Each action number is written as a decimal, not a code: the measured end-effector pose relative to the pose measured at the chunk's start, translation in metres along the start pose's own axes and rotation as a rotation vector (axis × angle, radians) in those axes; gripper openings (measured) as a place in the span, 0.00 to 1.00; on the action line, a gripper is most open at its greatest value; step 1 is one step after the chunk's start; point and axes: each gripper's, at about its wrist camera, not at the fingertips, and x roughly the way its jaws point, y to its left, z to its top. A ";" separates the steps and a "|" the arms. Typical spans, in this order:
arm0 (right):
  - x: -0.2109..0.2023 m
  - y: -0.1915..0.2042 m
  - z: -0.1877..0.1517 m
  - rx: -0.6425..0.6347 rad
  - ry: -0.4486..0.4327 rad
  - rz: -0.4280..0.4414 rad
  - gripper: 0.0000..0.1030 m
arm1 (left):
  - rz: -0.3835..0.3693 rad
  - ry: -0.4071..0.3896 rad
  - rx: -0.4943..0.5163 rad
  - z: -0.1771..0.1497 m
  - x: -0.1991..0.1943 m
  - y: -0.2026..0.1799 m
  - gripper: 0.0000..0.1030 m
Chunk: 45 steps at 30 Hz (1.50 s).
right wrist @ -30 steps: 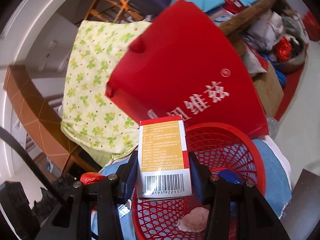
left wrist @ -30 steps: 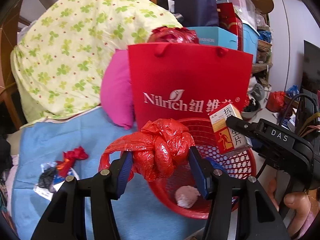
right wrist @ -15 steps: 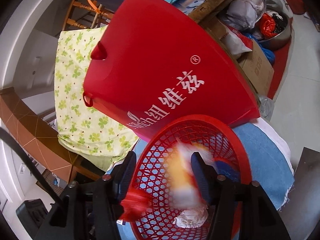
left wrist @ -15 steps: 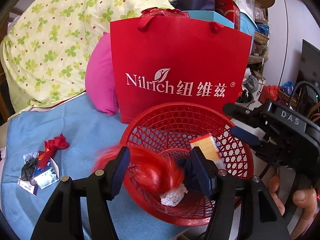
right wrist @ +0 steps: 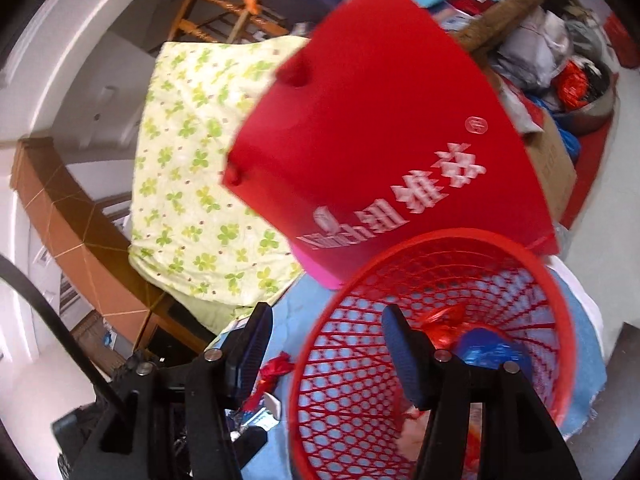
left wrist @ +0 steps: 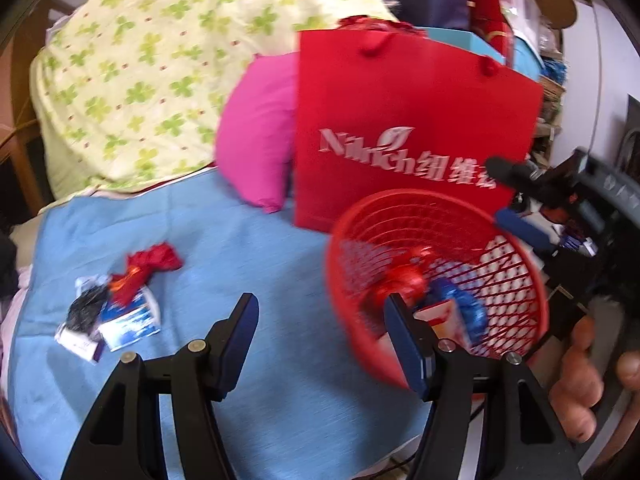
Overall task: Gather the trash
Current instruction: 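Open both tools to drop the red bag and box into the basket, then return both tools to the remaining trash on the blanket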
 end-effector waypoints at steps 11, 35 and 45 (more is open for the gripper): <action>0.018 0.081 -0.044 -0.211 0.004 0.166 0.61 | 0.186 0.029 -0.154 -0.046 -0.021 0.110 0.65; 0.147 0.144 -0.163 -0.345 0.404 0.104 0.63 | 0.387 0.110 -0.473 -0.131 -0.018 0.286 0.65; 0.177 0.144 -0.180 -0.363 0.489 0.069 0.63 | 0.401 0.131 -0.585 -0.120 0.021 0.335 0.65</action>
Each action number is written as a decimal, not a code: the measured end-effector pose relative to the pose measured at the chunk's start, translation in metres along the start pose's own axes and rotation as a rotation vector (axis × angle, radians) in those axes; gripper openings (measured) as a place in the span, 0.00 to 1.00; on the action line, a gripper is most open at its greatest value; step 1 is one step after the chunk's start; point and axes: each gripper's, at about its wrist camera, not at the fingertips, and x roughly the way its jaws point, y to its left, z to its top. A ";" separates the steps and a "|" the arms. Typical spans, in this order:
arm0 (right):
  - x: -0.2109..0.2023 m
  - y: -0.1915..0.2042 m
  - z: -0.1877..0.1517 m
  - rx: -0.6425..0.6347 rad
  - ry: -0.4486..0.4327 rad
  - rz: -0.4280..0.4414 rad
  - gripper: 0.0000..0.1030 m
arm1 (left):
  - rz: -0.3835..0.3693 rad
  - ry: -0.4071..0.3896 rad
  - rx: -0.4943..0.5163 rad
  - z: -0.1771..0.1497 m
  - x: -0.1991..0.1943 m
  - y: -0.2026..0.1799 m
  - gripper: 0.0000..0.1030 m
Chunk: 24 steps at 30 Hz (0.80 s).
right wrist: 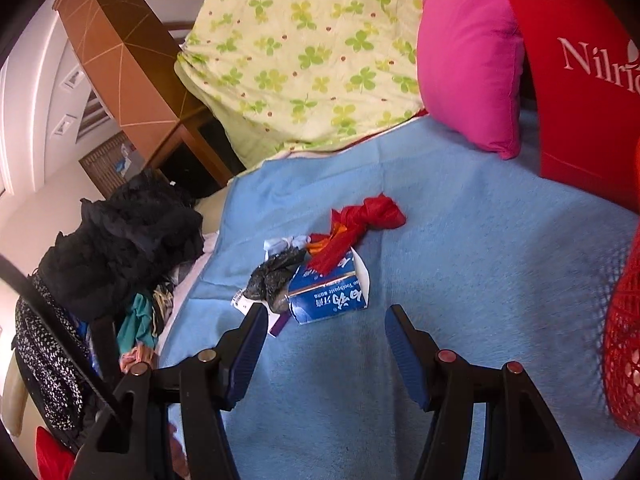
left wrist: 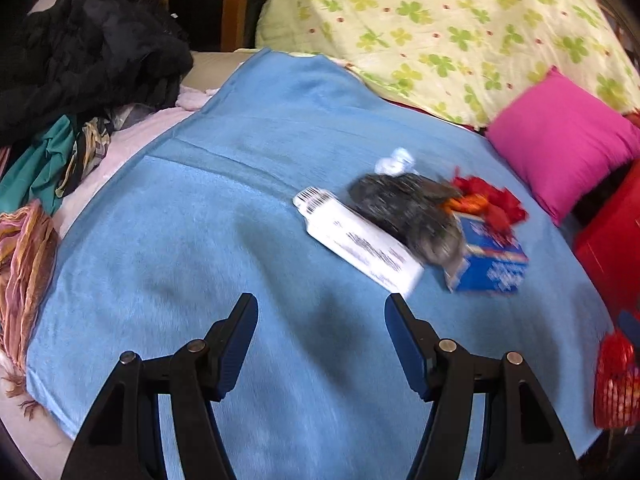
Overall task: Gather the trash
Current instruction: 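Return both tools to the remaining trash on the blanket, then grasp the white medicine box with the left tool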
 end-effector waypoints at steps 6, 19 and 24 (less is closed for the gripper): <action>0.010 -0.003 0.000 0.006 0.027 -0.007 0.63 | 0.015 0.011 -0.096 0.028 0.032 0.014 0.65; 0.031 -0.007 -0.002 0.000 0.069 -0.038 0.63 | 0.007 0.094 -0.114 0.056 0.082 0.001 0.65; 0.032 -0.009 -0.003 0.016 0.067 -0.033 0.63 | -0.003 0.114 -0.100 0.054 0.090 -0.012 0.65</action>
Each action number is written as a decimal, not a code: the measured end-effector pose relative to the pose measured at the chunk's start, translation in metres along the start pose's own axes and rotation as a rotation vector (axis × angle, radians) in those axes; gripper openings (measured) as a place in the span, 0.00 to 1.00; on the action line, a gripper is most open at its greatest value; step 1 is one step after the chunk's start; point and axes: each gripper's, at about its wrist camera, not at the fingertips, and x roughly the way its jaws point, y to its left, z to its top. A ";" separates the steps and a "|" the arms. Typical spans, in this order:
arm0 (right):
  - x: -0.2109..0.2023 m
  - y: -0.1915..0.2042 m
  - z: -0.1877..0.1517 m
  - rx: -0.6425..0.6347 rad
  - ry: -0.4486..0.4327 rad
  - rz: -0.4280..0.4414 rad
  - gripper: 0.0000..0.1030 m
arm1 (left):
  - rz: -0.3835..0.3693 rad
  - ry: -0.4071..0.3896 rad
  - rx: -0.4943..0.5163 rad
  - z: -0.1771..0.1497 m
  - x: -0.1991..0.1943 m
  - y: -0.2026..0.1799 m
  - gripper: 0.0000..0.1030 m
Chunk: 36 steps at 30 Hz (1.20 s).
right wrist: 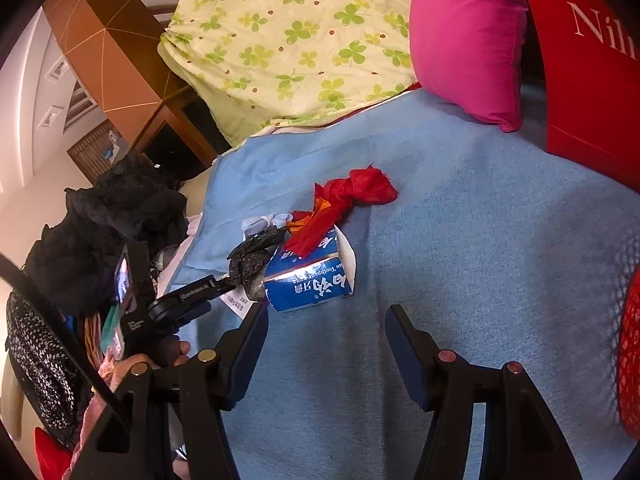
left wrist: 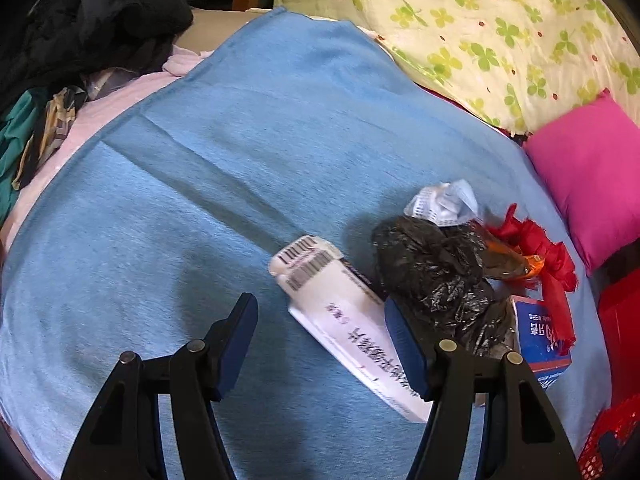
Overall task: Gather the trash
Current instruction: 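Grasp the white medicine box with the left tool, then grasp the blue toothpaste box with the right tool while the left holds the medicine box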
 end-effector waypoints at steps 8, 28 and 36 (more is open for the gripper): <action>-0.001 -0.001 -0.002 0.010 -0.002 0.006 0.63 | 0.005 0.039 0.018 -0.001 0.021 -0.021 0.73; 0.064 0.026 0.006 -0.071 0.073 -0.060 0.70 | -0.041 0.079 0.078 -0.011 -0.014 -0.012 0.41; 0.106 0.048 0.008 -0.106 0.092 -0.105 0.73 | -0.042 0.059 0.083 -0.013 -0.034 0.007 0.41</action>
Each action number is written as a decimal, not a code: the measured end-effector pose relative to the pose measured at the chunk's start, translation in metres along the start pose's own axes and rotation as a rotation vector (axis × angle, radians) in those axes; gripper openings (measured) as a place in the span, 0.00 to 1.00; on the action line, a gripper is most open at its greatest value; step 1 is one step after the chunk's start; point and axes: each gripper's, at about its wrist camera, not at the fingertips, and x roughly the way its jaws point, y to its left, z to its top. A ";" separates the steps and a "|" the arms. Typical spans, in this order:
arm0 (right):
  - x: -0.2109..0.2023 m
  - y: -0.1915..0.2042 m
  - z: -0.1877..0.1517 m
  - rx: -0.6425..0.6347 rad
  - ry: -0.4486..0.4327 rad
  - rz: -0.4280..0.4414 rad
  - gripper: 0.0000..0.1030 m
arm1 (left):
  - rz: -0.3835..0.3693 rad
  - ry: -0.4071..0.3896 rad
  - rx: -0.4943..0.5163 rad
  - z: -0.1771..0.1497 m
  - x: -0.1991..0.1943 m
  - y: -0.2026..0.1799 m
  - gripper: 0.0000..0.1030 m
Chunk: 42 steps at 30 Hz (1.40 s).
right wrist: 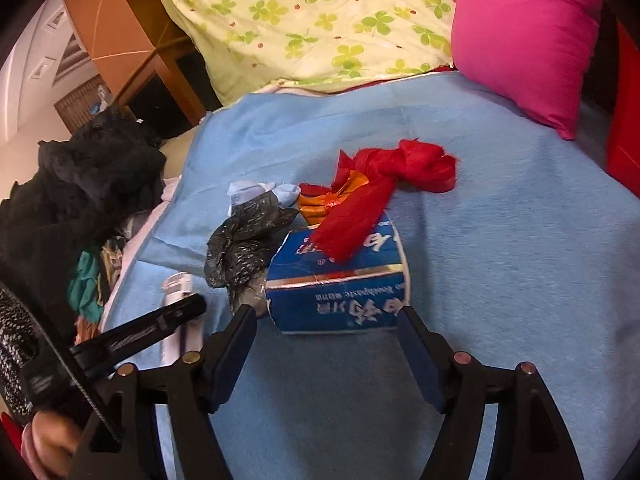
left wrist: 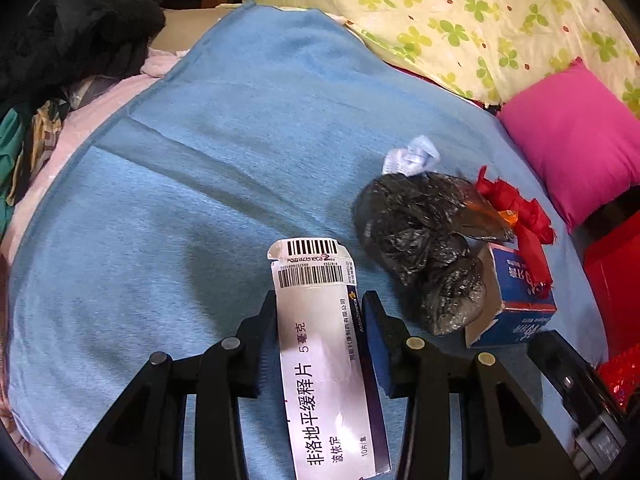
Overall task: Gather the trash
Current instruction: 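Grasp the blue toothpaste box with the right tool while the left holds the medicine box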
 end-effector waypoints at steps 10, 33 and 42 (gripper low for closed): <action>0.037 0.025 -0.003 -0.067 0.032 -0.131 0.76 | 0.012 -0.013 -0.015 0.003 -0.005 0.006 0.41; -0.032 -0.068 0.011 0.147 -0.045 -0.122 0.75 | 0.003 -0.034 -0.020 0.005 -0.011 -0.002 0.41; -0.065 -0.100 0.016 0.106 -0.036 -0.145 0.75 | -0.027 -0.046 0.017 0.004 -0.019 -0.013 0.41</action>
